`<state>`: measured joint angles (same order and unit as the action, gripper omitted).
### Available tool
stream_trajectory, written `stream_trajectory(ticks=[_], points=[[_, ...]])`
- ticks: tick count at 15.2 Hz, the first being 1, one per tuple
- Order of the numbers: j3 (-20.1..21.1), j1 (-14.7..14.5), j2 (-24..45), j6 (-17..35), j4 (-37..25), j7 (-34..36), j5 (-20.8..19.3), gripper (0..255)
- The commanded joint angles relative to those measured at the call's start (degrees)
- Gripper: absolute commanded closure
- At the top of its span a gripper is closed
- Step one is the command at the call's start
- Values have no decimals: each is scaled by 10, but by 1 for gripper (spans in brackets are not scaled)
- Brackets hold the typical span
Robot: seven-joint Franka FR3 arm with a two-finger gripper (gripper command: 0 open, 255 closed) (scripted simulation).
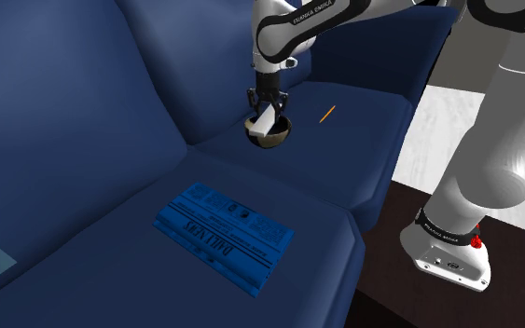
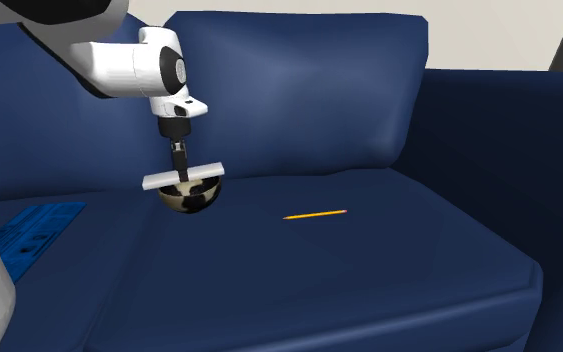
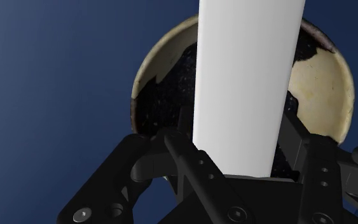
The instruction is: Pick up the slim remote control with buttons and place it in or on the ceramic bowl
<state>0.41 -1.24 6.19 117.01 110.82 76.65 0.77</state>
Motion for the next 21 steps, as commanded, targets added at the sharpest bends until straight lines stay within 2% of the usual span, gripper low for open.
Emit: stream_trajectory(ticks=[1,6,7,12,16,21], points=[[0,0,0,3,2,0,0,255],[0,0,0,3,2,0,0,255],[0,0,0,3,2,0,0,0],[0,0,0,3,2,0,0,0],[0,0,-18,-67,-49,1,0,0],[0,0,-18,-67,-49,1,0,0]])
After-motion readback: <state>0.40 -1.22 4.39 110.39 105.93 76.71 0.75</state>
